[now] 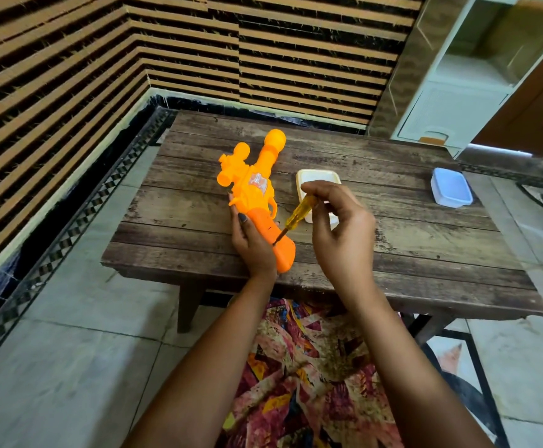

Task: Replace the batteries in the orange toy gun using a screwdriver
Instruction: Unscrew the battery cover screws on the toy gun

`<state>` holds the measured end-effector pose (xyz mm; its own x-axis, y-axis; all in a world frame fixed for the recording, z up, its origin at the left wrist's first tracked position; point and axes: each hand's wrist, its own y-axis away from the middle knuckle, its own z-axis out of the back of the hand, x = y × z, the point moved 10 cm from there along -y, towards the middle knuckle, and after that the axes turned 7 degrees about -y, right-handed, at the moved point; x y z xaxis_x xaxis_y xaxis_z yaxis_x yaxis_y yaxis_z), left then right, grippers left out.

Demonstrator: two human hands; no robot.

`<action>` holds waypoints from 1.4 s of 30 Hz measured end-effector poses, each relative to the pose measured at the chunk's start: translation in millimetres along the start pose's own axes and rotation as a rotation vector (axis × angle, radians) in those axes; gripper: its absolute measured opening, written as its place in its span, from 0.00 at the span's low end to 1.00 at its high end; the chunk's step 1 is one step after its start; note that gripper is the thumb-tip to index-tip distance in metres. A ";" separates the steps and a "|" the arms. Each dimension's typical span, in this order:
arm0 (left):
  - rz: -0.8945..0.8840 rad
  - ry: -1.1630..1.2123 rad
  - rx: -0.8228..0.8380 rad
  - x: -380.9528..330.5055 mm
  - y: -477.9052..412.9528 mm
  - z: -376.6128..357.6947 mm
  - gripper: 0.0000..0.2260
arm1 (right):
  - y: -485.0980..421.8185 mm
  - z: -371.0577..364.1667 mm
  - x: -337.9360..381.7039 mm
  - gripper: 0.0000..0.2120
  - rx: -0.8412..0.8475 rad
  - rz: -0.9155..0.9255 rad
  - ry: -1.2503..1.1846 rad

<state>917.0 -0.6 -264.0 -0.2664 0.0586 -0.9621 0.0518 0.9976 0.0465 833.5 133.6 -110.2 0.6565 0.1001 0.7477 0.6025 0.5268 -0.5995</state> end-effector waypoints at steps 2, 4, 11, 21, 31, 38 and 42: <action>0.000 -0.011 0.006 2.4 -0.9 0.2 0.19 | 0.8 -0.6 -1.1 0.09 -0.017 -0.019 -0.011; 0.005 -0.015 0.006 3.8 -1.6 0.6 0.19 | 1.3 0.3 -6.4 0.06 -0.048 -0.073 -0.074; 0.002 -0.004 0.000 9.9 -5.3 0.5 0.19 | -0.5 -8.7 1.9 0.10 0.021 -0.033 -0.080; 0.004 -0.016 0.016 11.8 -5.7 0.3 0.19 | -1.6 -11.7 -6.2 0.09 0.008 -0.130 -0.140; -0.006 0.033 -0.003 8.9 -5.1 -0.8 0.18 | -7.8 -10.2 -9.8 0.11 0.055 -0.144 -0.122; -0.023 0.017 0.006 9.2 -6.3 -0.2 0.18 | -5.9 -16.9 3.3 0.11 0.117 -0.061 -0.016; -0.043 0.008 0.017 5.7 -6.1 -0.9 0.21 | -6.2 -13.4 -0.8 0.07 0.079 -0.100 -0.045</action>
<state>914.3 -6.3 -269.5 -0.2763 0.0160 -0.9609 0.0564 0.9984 0.0004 835.3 119.0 -111.0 0.5730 0.0808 0.8156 0.6251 0.6005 -0.4986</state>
